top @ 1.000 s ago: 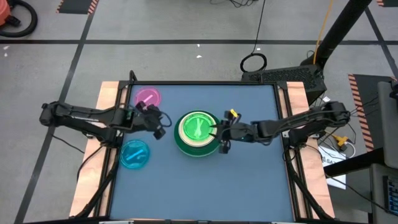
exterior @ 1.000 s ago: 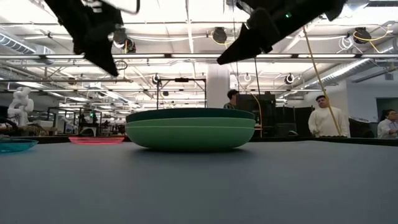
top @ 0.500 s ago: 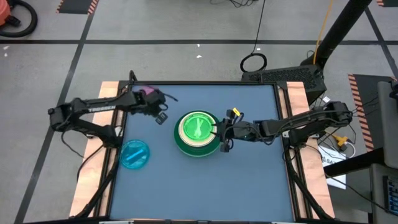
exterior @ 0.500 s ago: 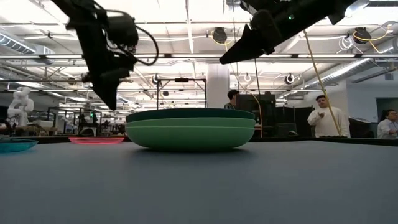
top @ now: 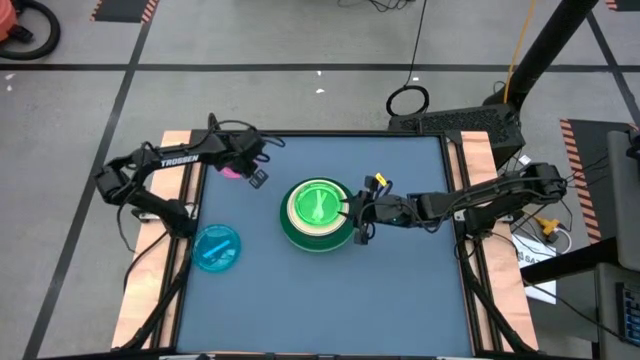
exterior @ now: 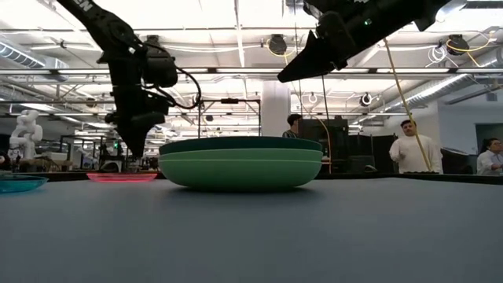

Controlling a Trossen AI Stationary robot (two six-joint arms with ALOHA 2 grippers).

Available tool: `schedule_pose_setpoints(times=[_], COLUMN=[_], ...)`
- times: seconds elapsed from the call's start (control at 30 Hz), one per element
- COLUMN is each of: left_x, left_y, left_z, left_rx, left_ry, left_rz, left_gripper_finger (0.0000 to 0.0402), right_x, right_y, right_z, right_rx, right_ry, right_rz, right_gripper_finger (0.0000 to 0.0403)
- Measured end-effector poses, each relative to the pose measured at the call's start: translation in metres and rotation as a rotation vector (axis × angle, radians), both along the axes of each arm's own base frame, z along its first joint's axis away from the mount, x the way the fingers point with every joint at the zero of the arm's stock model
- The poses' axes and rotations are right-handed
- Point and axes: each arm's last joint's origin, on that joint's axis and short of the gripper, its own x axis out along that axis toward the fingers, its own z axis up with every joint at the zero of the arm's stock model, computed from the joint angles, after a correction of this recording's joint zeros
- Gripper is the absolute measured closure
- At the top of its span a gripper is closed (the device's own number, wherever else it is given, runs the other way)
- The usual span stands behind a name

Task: Stack plastic plates
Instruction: Stack the transparent pink plate on top of the transparent green plate

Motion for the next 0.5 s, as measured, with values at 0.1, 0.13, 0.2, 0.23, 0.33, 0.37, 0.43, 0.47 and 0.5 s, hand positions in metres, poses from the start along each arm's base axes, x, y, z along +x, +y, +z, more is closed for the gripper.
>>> schedule_pose_setpoints(times=[0.1, 0.13, 0.2, 0.23, 0.33, 0.37, 0.43, 0.47, 0.5], left_x=[0.0012, 0.0021, 0.0025, 0.0025, 0.0025, 0.0025, 0.0023, 0.0022, 0.0021], left_y=[0.0020, 0.0026, 0.0030, 0.0030, 0.0030, 0.0030, 0.0029, 0.0029, 0.0028], left_z=[0.0008, 0.0012, 0.0014, 0.0014, 0.0014, 0.0014, 0.0013, 0.0013, 0.0012], left_rx=[0.023, 0.030, 0.034, 0.034, 0.035, 0.035, 0.034, 0.033, 0.032], left_ry=[-0.012, -0.021, -0.027, -0.028, -0.027, -0.027, -0.025, -0.024, -0.023], left_rz=[0.000, -0.001, 0.004, 0.006, 0.007, 0.007, 0.007, 0.007, 0.007], left_gripper_finger=[0.0346, 0.0346, 0.0345, 0.0345, 0.0345, 0.0345, 0.0345, 0.0345, 0.0345], right_x=[0.0000, 0.0000, 0.0000, 0.0000, 0.0001, 0.0001, 0.0001, 0.0000, -0.0001], right_y=[0.0000, 0.0000, 0.0000, 0.0000, 0.0000, 0.0000, 0.0000, 0.0000, 0.0000], right_z=[0.0000, 0.0000, -0.0001, -0.0001, -0.0002, -0.0002, -0.0003, -0.0004, -0.0005], right_rx=[0.002, 0.002, 0.002, 0.002, 0.002, 0.002, 0.002, 0.002, 0.002], right_ry=[0.000, 0.000, 0.000, 0.000, 0.000, 0.000, 0.001, 0.002, 0.004], right_rz=[-0.001, -0.001, -0.001, -0.001, -0.001, -0.001, -0.001, -0.001, -0.001], right_gripper_finger=[0.0264, 0.0264, 0.0264, 0.0264, 0.0264, 0.0264, 0.0264, 0.0264, 0.0264])
